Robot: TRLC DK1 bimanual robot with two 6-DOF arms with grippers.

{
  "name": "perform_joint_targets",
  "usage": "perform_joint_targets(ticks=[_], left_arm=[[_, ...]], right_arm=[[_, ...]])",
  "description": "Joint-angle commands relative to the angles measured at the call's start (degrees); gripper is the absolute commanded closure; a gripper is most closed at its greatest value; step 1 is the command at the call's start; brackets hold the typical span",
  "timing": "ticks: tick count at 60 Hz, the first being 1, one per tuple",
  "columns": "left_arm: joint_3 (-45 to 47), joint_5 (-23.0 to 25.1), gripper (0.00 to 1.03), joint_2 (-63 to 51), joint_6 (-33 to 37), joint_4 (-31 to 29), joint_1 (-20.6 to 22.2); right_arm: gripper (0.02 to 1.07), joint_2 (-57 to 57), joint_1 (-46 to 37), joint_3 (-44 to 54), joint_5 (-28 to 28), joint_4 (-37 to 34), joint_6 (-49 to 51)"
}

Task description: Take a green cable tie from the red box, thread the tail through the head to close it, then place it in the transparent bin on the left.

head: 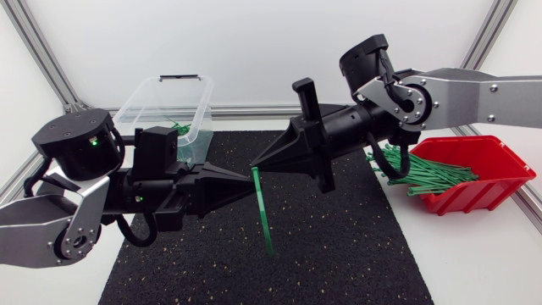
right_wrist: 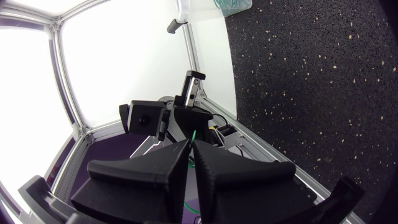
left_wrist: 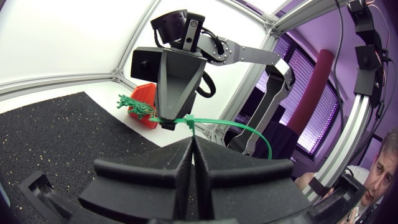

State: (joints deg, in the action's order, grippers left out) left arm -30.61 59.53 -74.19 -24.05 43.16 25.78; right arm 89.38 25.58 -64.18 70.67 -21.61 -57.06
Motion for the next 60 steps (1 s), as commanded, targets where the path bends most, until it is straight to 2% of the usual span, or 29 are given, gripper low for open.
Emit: perform_joint_targets(ticks=[1, 14, 38, 52, 54, 55, 56, 59, 60], left_arm=[[-1.73, 0.50, 1.00, 0.28, -1.70, 0.79, -0.38], [-2.35, 0.68, 1.00, 0.28, -3.46, 0.88, -0.47], [-2.17, 1.38, 1.00, 5.99, -5.83, 0.88, -1.00], [-2.44, 1.56, 1.00, 3.35, -4.95, 0.88, -1.61], [-2.79, 1.73, 1.00, 2.04, -4.34, 0.88, -2.05], [-2.88, 1.91, 1.00, 1.60, -4.25, 0.88, -2.40], [-3.14, 2.35, 1.00, 0.63, -4.16, 0.88, -3.10], [-3.67, 3.40, 1.00, -0.69, -3.46, 0.79, -4.69], [-3.67, 3.58, 1.00, -0.87, -3.28, 0.70, -4.95]], right_arm=[[1.01, 0.53, 0.87, -0.86, -0.10, 0.51, -1.74], [1.01, 1.93, 0.70, -1.30, -0.45, 0.60, -1.92], [1.01, 6.59, 1.05, -1.03, -6.25, 2.36, -3.50], [1.01, 2.99, 1.66, -0.42, -7.04, 3.50, -3.76], [0.90, 2.29, 1.66, -0.68, -7.48, 3.68, -3.85], [0.78, 2.29, 1.66, -1.12, -7.48, 3.68, -3.85], [0.70, 2.29, 1.66, -1.47, -7.48, 3.59, -3.85], [0.54, 2.46, 1.05, -2.97, -8.62, 2.71, -3.41], [0.52, 2.46, 0.96, -3.14, -8.98, 2.62, -3.32]])
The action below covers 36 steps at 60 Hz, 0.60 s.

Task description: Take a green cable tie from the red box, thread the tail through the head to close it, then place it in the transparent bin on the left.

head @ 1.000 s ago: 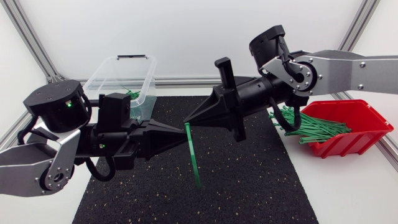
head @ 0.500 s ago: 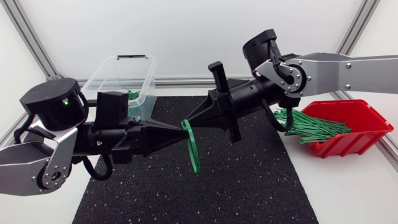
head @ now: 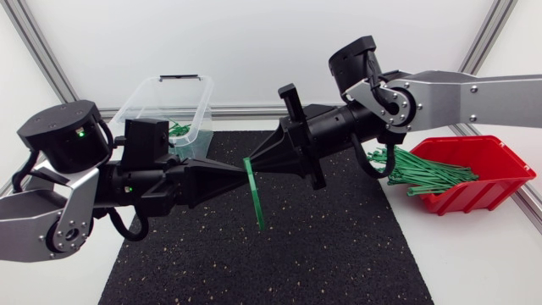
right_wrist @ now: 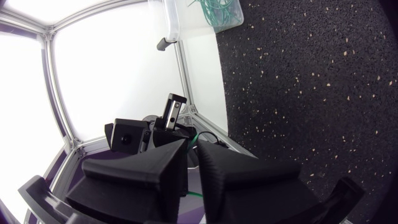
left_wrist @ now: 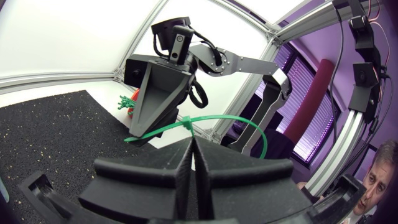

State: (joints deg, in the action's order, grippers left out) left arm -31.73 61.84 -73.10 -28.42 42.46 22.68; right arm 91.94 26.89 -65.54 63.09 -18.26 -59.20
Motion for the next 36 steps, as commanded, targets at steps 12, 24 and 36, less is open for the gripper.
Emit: perform_joint_targets(ticks=[12, 24, 36], left_arm=[[-7.39, 7.24, 1.00, -3.45, 1.79, -4.14, -9.49], [-13.80, 5.83, 1.00, -2.40, 16.12, -22.77, -12.39], [-25.58, -5.42, 1.00, 0.33, 36.95, -54.06, -11.69]], right_arm=[[0.19, -0.10, 0.79, -7.59, -14.57, -11.88, 13.06], [0.17, -0.27, -1.14, -7.15, -27.85, -10.22, 21.85], [0.10, -0.62, -2.20, -6.88, -38.04, -11.80, 30.81]])
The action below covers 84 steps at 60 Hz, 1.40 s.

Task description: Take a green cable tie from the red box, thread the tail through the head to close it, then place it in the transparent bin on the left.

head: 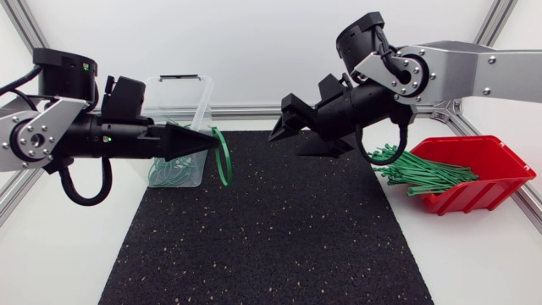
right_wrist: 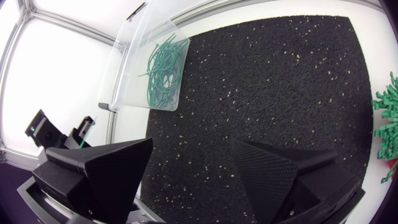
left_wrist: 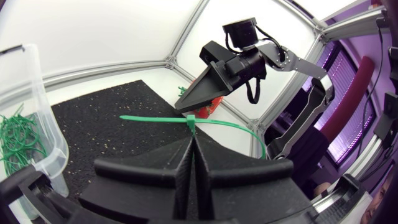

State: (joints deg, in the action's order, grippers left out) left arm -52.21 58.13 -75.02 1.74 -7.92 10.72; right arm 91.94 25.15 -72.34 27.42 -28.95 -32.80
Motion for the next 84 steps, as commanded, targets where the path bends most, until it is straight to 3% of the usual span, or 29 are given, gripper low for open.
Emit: perform_joint_targets(ticks=[1, 12, 21, 25, 30, 35, 44, 56, 76, 79, 81, 82, 84], left_arm=[[-5.71, -2.23, 1.00, 2.43, 6.96, -4.29, 0.18], [-15.03, -15.33, 1.00, 2.69, 14.26, -17.57, 0.18], [-24.00, -31.50, 1.00, -0.39, 17.86, -24.68, 0.18], [-27.25, -39.23, 1.00, -2.14, 19.09, -24.77, -0.26], [-30.76, -43.98, 1.00, -4.43, 19.18, -24.24, -1.76], [-31.91, -52.42, 1.00, -6.01, 19.18, -19.06, -2.11], [-35.86, -58.92, 1.00, -11.11, 18.57, -14.75, -3.87], [-40.34, -59.45, 1.00, -19.46, 17.16, -12.73, -6.50], [-40.26, -60.59, 0.99, -27.63, 17.16, -11.41, -5.97], [-40.34, -60.59, 0.86, -27.90, 17.16, -11.50, -5.89], [-40.43, -60.85, 0.65, -28.07, 17.16, -11.41, -5.89], [-40.61, -61.73, 0.40, -28.16, 17.25, -11.50, -5.71], [-40.70, -62.70, 0.12, -28.25, 17.25, -11.50, -5.62]], right_arm=[[0.10, -0.71, -0.45, -0.09, -3.25, -1.37, 5.11], [0.08, -4.05, -0.19, 0.62, -18.10, -3.04, 13.46], [0.08, -7.13, -0.19, 0.44, -28.30, -3.75, 19.00], [0.08, -7.83, -0.10, 0.53, -32.96, -3.66, 21.37], [0.08, -8.62, -0.10, 0.88, -37.18, -2.95, 23.39], [0.07, -9.68, -0.10, 1.76, -41.66, -1.11, 25.33], [0.07, -11.87, -0.10, 2.64, -45.79, 0.91, 27.26], [0.07, -13.63, -0.19, 4.31, -48.34, 2.14, 28.31], [0.07, -15.92, 0.52, 6.94, -49.92, 3.55, 28.40], [0.07, -16.44, 0.52, 7.30, -49.92, 3.55, 28.49], [0.07, -16.71, 0.52, 7.47, -49.92, 3.55, 28.58], [0.07, -17.06, 0.52, 7.65, -49.92, 3.55, 28.58], [0.07, -17.59, 0.43, 8.00, -50.01, 3.55, 28.75]])
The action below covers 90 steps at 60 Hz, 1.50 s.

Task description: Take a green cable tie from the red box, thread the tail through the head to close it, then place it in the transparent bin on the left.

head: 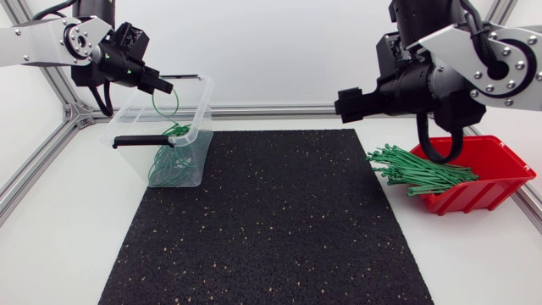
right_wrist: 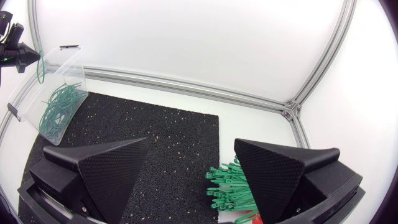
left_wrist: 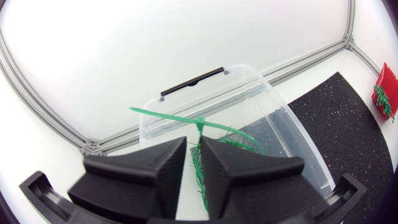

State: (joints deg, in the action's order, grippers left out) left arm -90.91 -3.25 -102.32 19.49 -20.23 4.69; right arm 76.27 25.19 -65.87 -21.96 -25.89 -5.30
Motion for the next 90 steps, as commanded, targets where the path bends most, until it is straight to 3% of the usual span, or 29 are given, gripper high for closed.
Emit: perform_joint_targets(ticks=[1, 9, 30, 45, 59, 90], left_arm=[[-1.99, -2.29, 0.02, -1.04, -0.41, 0.72, 0.41], [-1.99, -5.81, 0.03, -0.25, -0.41, 0.37, 0.94], [3.37, -5.98, 0.03, 10.92, -1.38, -0.16, -0.82], [14.80, -5.89, 0.03, 24.19, -1.91, 0.54, -2.58], [27.63, -5.89, 0.03, 37.11, -2.17, 5.20, -3.55], [51.10, -5.89, 0.03, 62.07, -8.24, 9.42, -3.63]], right_arm=[[0.07, -2.18, 0.39, 1.62, -0.72, 0.49, 1.43], [0.07, -3.58, -1.37, 1.88, -0.90, 1.19, 2.75], [0.07, -8.59, -14.56, 6.28, 3.32, 8.40, 8.73], [0.07, -18.79, -25.10, 13.48, 10.00, 11.74, 11.54], [0.07, -29.86, -32.13, 20.43, 15.98, 12.09, 12.95], [0.07, -55.66, -32.25, 40.18, 19.34, 13.29, 10.77]])
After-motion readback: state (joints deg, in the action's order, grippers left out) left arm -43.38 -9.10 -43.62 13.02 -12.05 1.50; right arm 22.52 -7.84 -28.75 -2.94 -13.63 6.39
